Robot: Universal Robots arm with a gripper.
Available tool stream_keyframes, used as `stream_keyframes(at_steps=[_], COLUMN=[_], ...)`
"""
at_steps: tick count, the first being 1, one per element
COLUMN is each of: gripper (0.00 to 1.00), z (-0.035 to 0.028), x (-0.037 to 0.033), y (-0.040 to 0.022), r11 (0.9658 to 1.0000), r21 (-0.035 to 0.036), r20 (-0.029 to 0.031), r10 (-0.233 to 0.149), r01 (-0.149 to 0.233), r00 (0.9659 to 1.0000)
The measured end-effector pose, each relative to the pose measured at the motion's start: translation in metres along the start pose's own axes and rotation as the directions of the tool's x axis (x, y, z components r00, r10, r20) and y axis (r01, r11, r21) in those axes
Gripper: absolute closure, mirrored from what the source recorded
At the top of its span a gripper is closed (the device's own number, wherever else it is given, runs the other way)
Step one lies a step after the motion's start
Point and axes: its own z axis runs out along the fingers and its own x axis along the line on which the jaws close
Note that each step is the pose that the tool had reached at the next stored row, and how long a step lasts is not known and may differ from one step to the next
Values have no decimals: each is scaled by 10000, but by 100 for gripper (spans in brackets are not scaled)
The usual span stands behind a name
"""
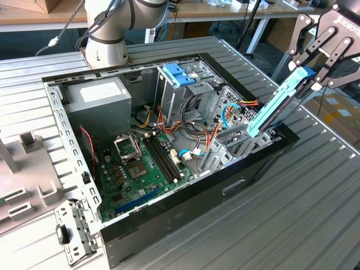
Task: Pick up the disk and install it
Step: 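Pick up the disk, then insert the disk into the insertion slot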
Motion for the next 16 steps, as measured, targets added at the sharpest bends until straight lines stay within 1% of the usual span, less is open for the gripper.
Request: stream_keyframes(at_steps=[1, 2, 3, 6, 8, 16], gripper=[63, 63, 63, 63, 63, 63], z=[2, 4, 4, 4, 4, 4], x=[0, 1, 1, 0, 0, 0], y=[0, 0, -1, 0, -1, 0], r11=[9998, 9995, 9995, 9995, 9994, 9993], r21=[182, 301, 319, 330, 351, 379], r20=[-10, -15, -17, -18, -20, -20], r10=[-12, -20, -22, -22, -24, -25], r01=[12, 20, 22, 23, 25, 26], r00=[10000, 10000, 10000, 10000, 10000, 10000])
